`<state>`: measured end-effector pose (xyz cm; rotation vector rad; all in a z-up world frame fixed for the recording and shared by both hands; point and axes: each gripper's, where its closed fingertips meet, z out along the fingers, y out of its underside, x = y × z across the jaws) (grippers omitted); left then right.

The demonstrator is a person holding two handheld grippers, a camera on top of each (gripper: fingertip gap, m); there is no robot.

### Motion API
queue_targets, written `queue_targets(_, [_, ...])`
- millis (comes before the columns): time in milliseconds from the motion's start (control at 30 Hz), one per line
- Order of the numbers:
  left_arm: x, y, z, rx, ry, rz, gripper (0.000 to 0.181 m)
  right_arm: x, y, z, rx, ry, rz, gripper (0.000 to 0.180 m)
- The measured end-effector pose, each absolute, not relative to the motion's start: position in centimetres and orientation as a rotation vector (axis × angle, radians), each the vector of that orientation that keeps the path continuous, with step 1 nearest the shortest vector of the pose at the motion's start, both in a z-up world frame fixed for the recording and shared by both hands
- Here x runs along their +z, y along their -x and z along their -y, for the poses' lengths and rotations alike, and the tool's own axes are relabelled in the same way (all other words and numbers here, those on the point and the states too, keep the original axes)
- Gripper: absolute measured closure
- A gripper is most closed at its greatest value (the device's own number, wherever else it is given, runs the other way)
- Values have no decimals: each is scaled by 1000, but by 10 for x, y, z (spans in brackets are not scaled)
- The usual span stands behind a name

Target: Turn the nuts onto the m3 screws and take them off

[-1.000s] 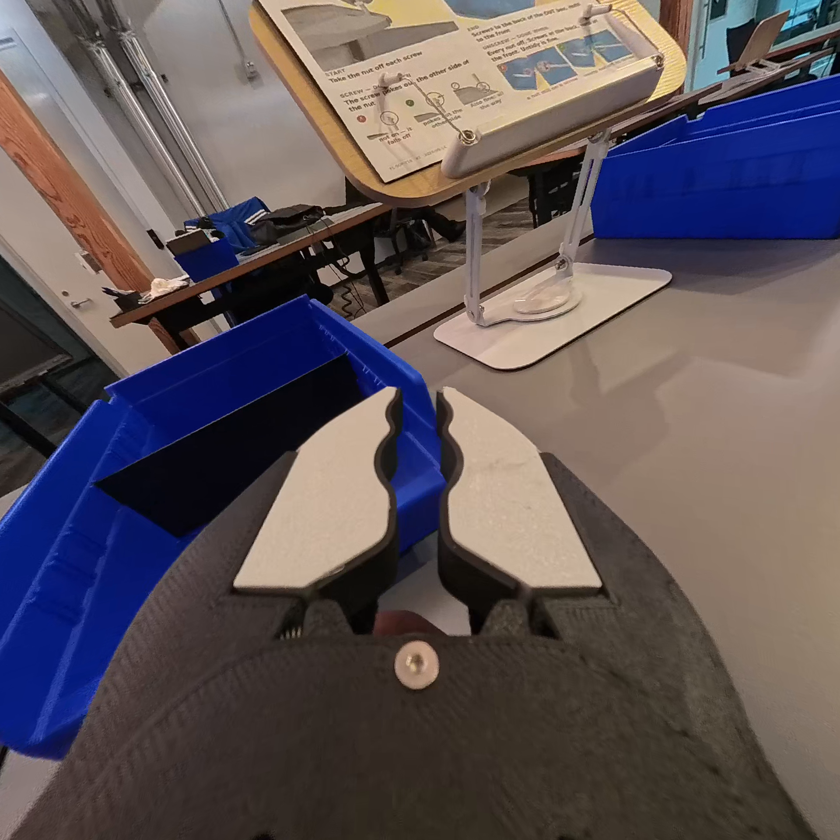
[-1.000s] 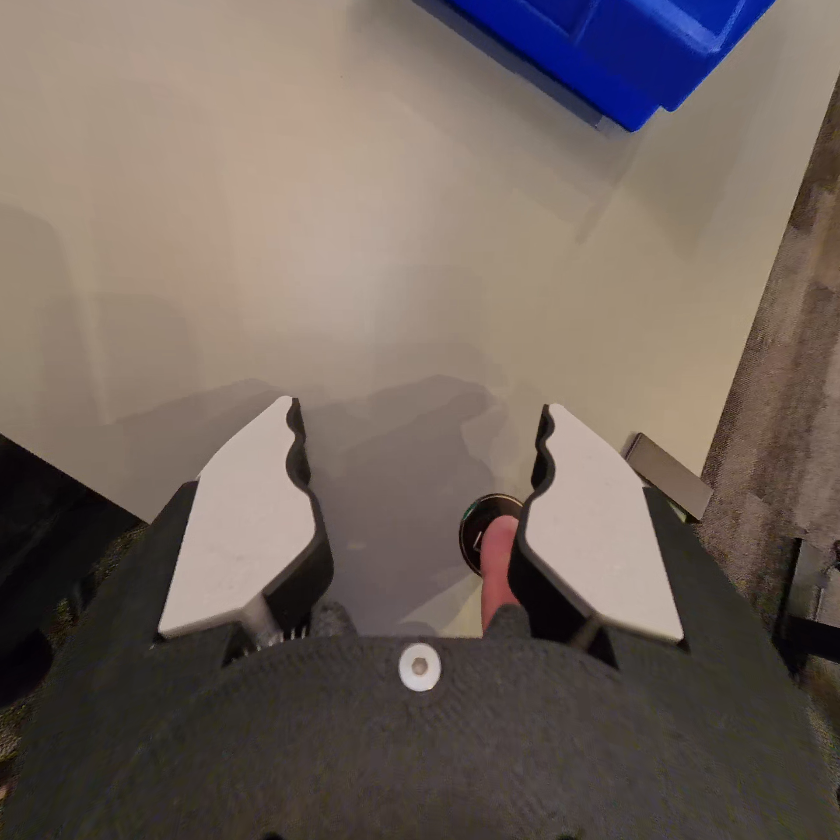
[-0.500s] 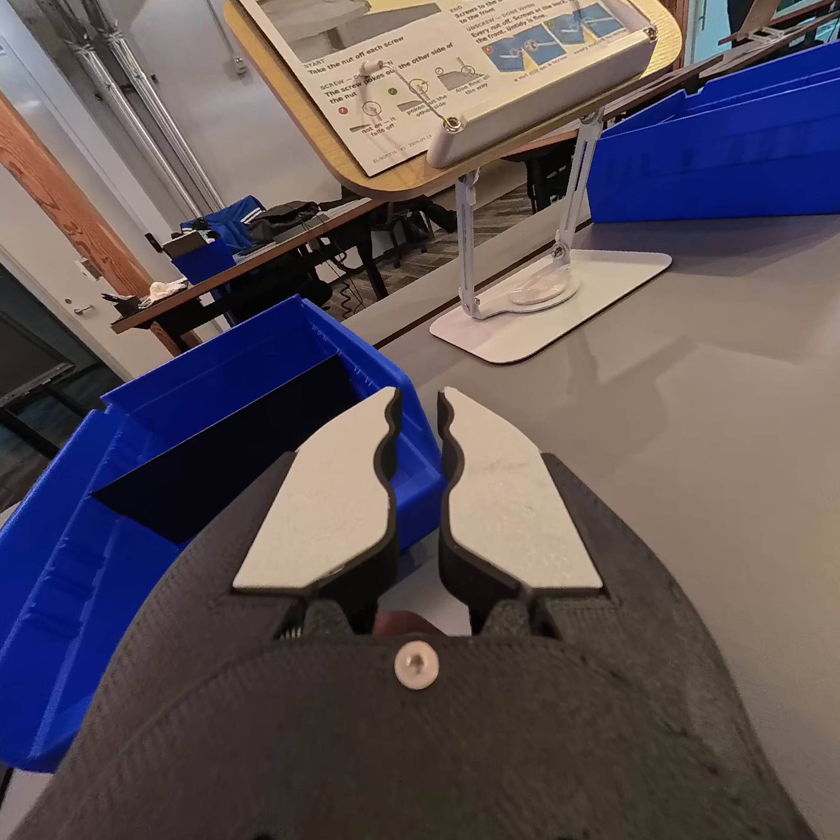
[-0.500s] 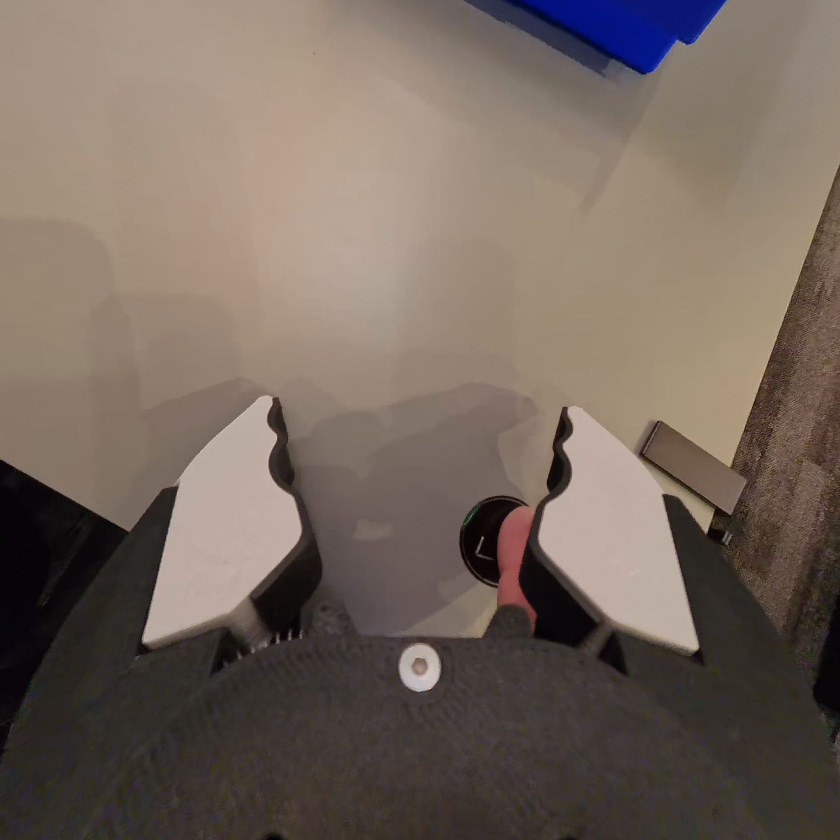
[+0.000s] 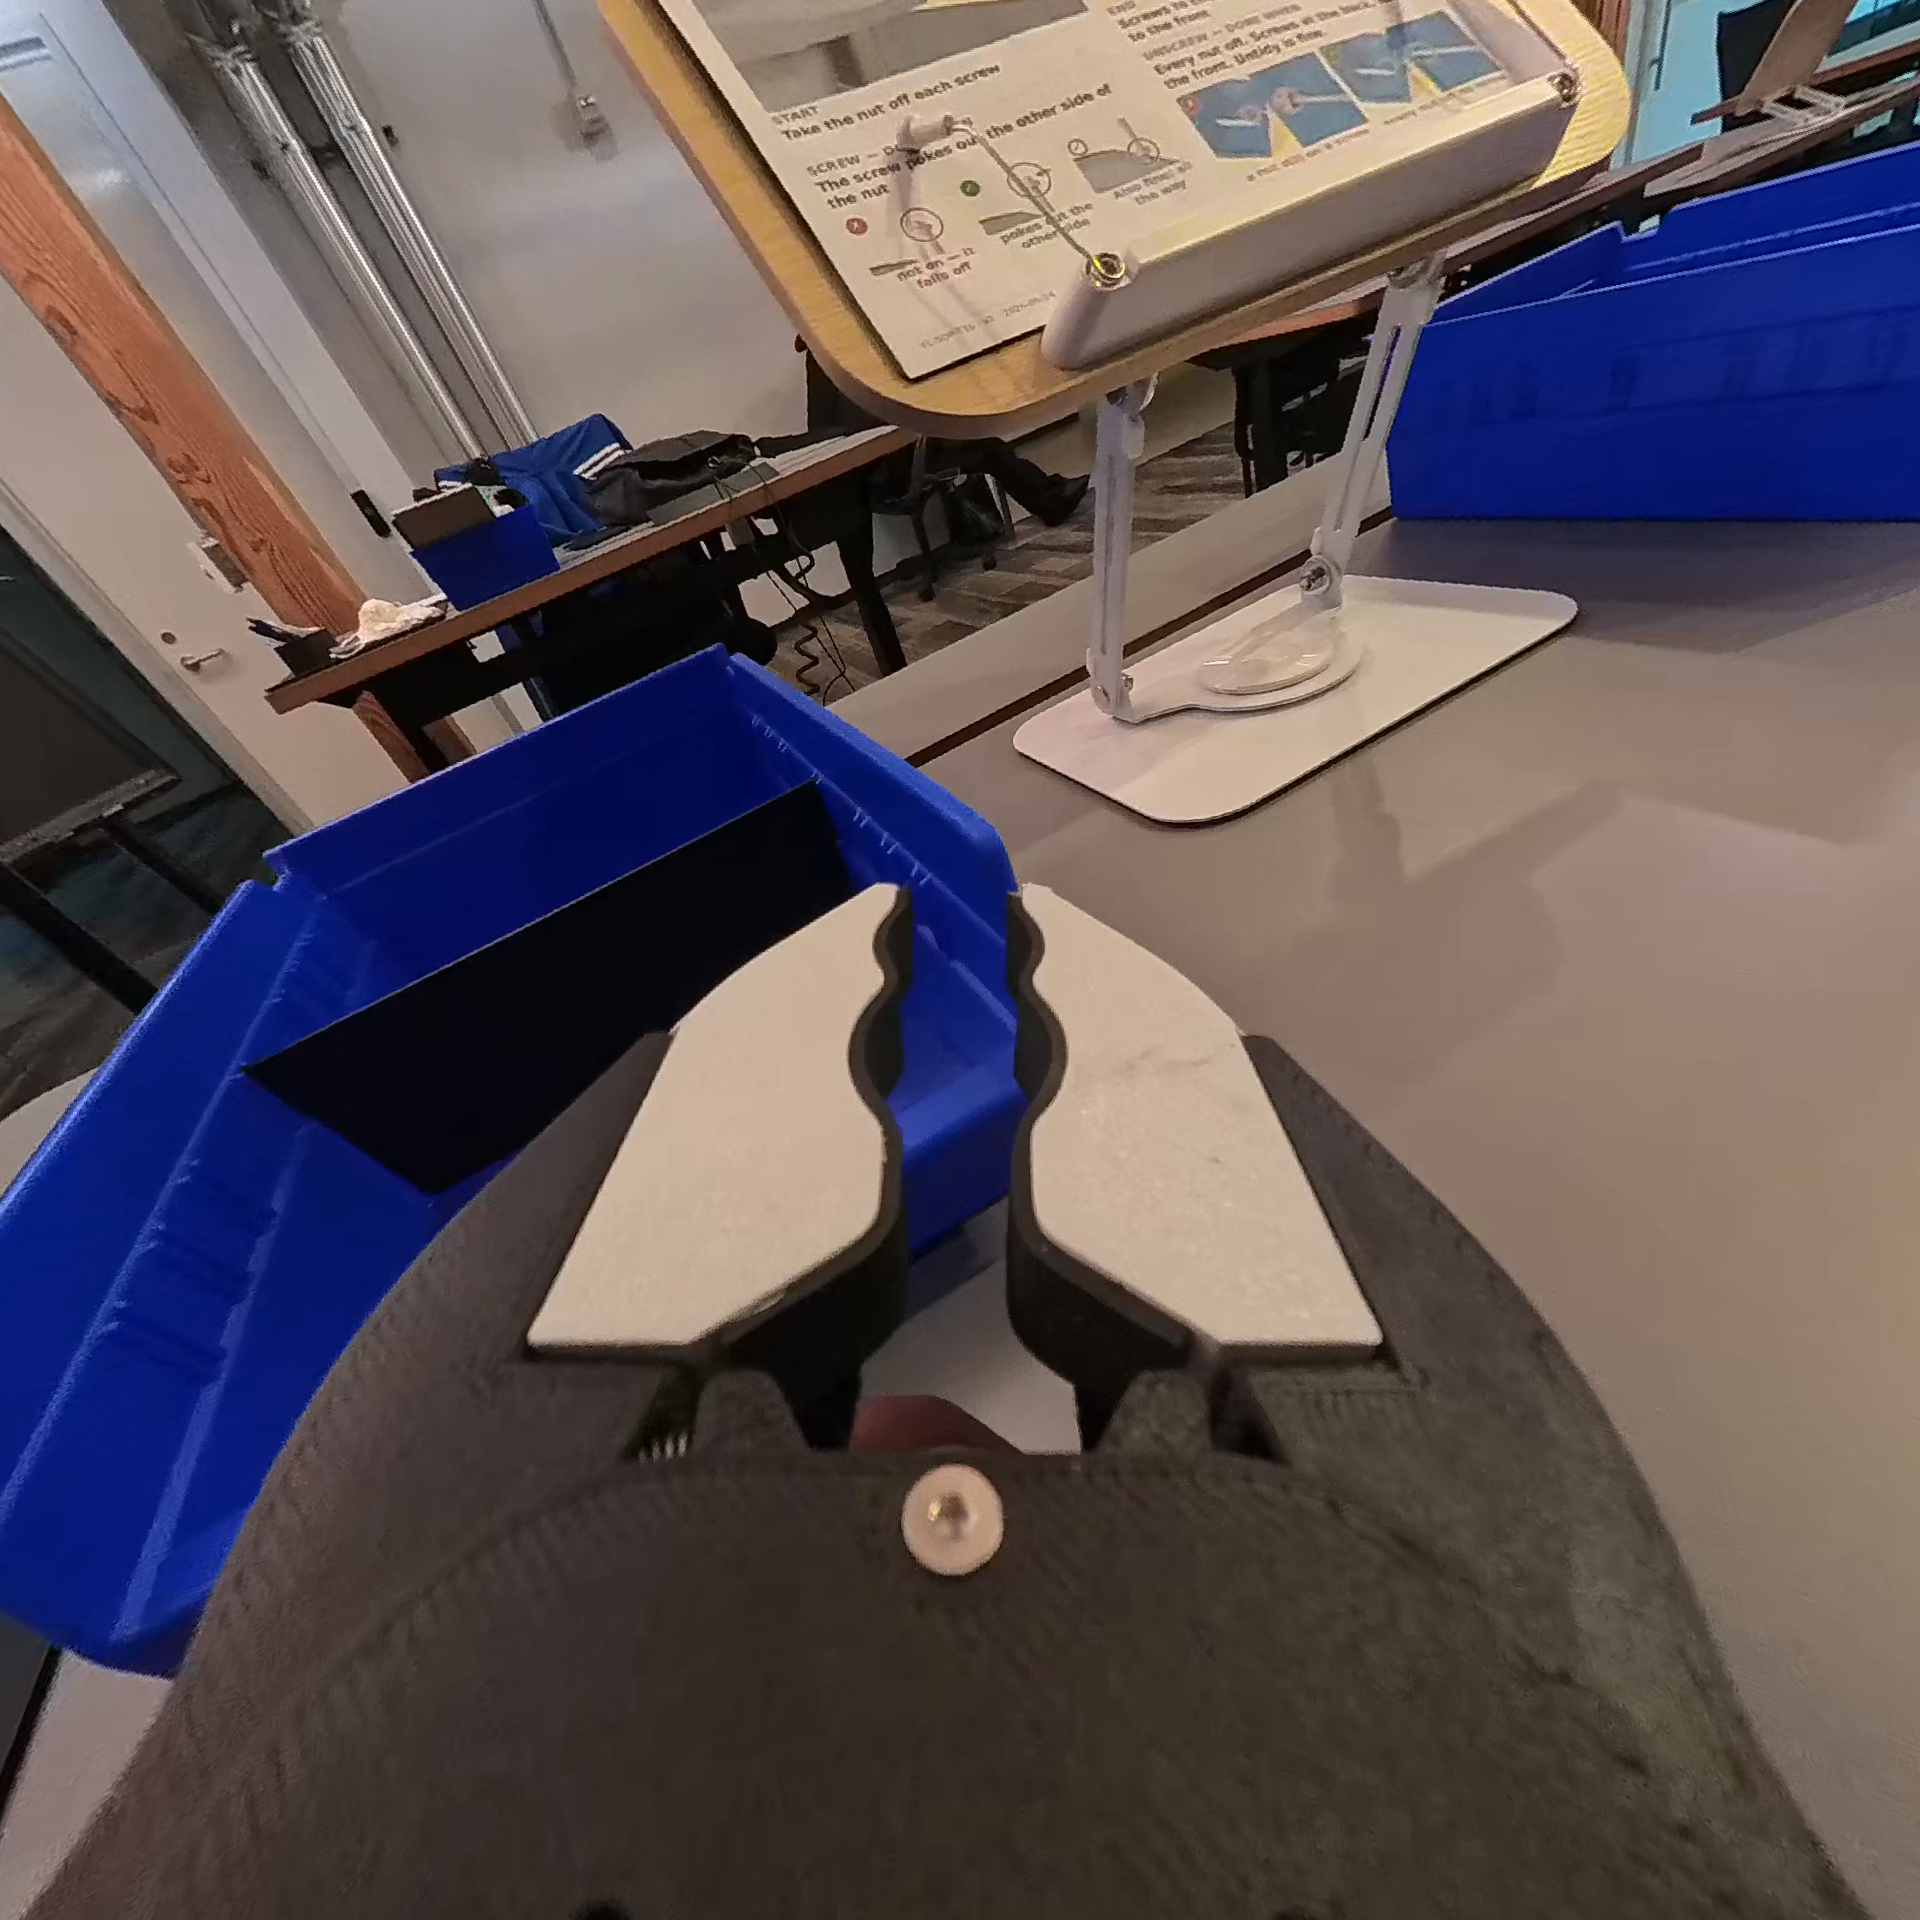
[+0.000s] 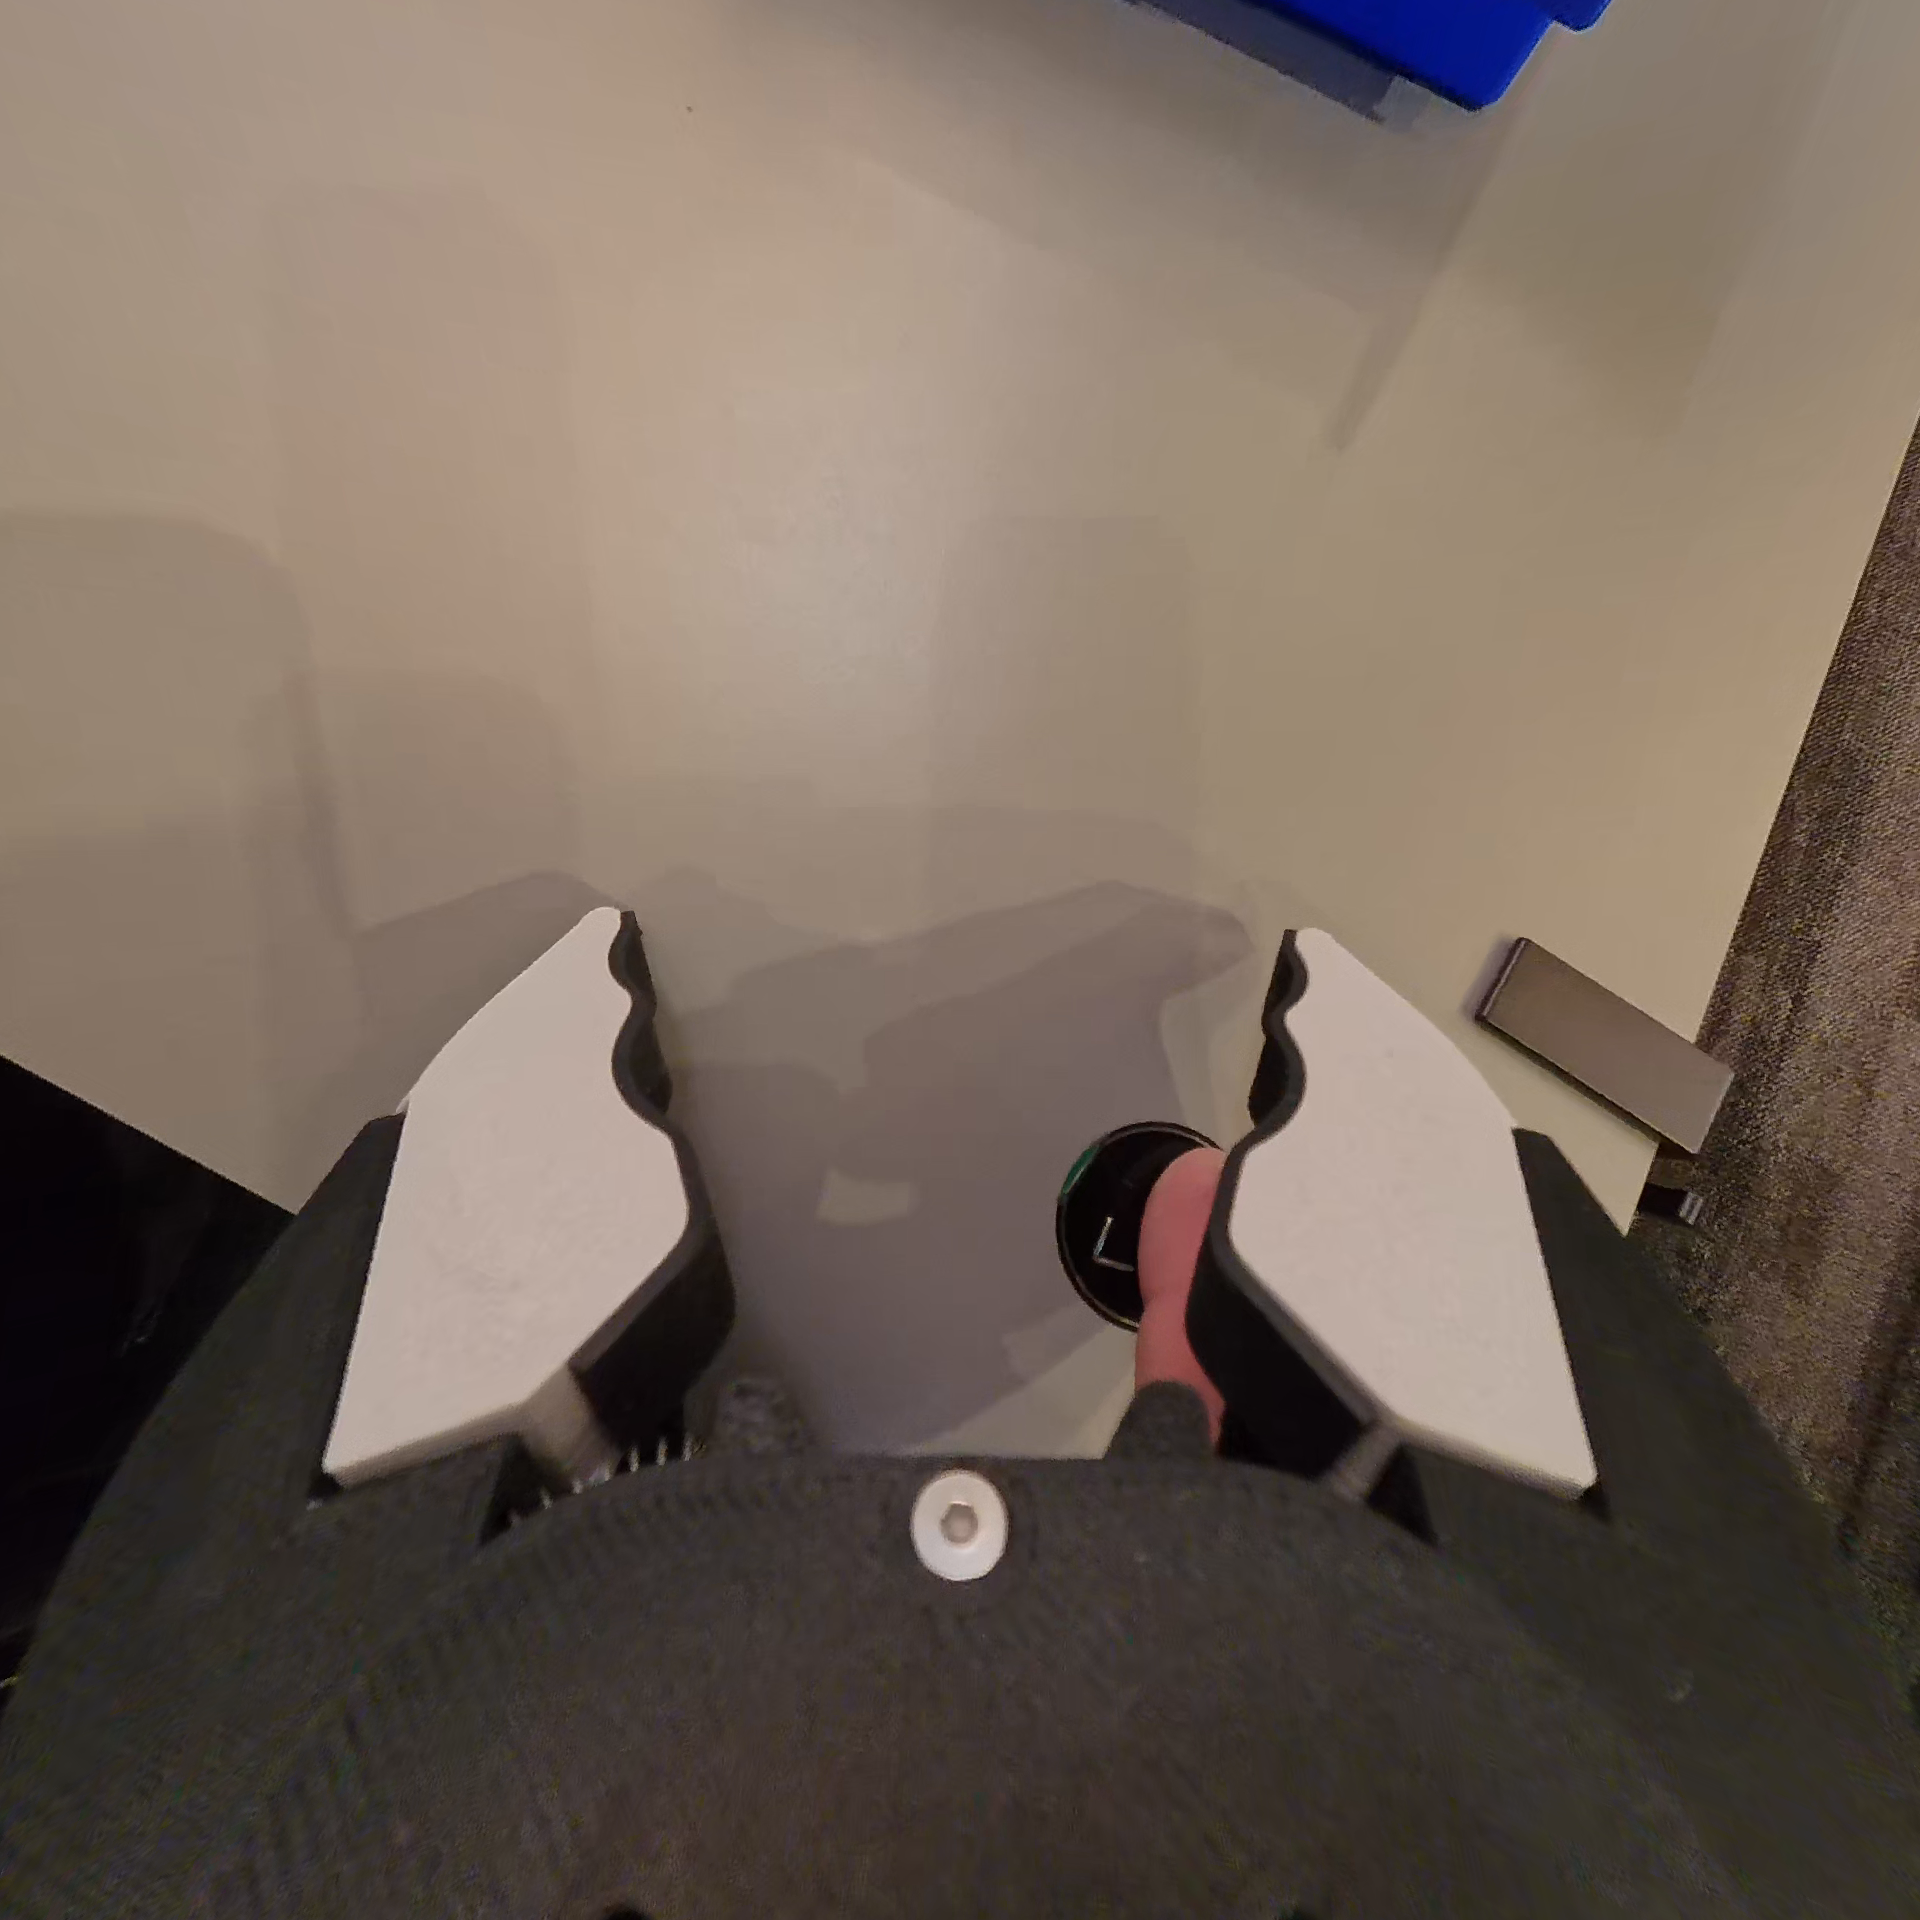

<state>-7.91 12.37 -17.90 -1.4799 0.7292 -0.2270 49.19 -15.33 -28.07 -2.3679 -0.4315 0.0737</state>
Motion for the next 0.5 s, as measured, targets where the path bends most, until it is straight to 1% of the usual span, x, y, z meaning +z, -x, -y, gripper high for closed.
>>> queue_targets(233, [-188,83,-126,-213,1490,-712,161,-289,-492,153,79,2367,420,68])
queue_targets(500, [-197,84,-126,-206,1480,-693,162,-300,-493,153,85,2379,415,68])
